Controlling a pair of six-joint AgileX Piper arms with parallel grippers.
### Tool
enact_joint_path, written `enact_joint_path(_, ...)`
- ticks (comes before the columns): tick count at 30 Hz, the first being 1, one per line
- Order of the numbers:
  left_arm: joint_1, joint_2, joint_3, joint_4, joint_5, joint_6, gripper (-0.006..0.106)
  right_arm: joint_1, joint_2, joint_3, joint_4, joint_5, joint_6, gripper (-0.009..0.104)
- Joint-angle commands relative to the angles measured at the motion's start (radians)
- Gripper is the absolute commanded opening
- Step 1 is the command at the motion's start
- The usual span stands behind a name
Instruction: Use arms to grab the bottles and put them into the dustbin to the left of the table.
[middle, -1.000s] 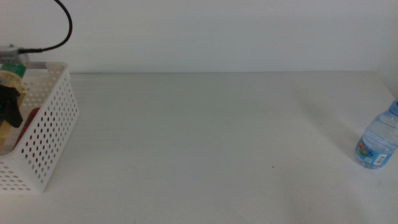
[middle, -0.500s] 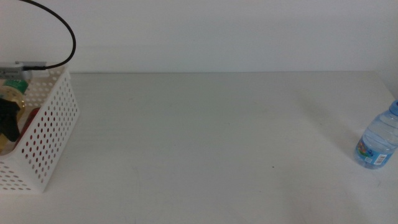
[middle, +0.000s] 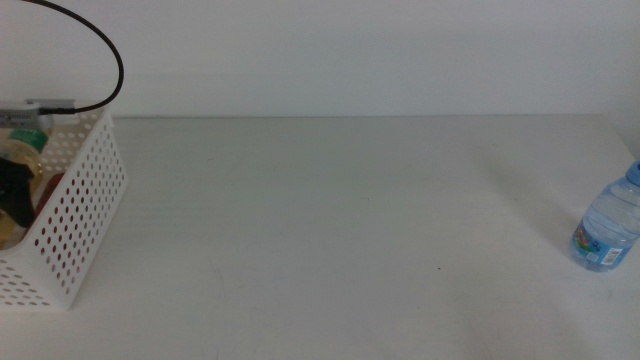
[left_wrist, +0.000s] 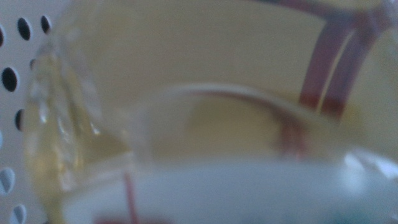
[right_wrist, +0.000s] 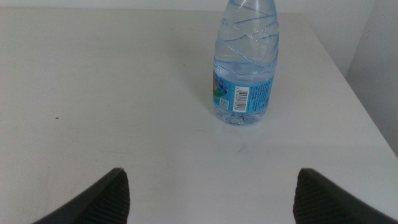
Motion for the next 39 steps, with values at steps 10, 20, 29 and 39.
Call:
enact_joint_path(10,-0.001,-0.128,-0.035,-0.171,-0.004,-0.015,0.090,-0.006,-0.027,-0.002,-0.013,-0.071,-0.010,0.074)
enact_joint_path(20,-0.179,-0.318,-0.034,-0.131,-0.041,-0.092,0.086,-0.006,-0.027,-0.002,-0.013,-0.071,-0.010,0.074)
enact_joint_path(29,-0.403,-0.578,0.224,-0.177,-0.332,-0.107,0.076,-0.006,-0.027,-0.002,-0.013,-0.071,-0.010,0.074)
enact_joint_path(39,-0.644,-0.906,0.641,-0.205,-0.688,-0.102,0.074,-0.006,-0.027,-0.002,-0.013,-0.071,-0.010,0.074)
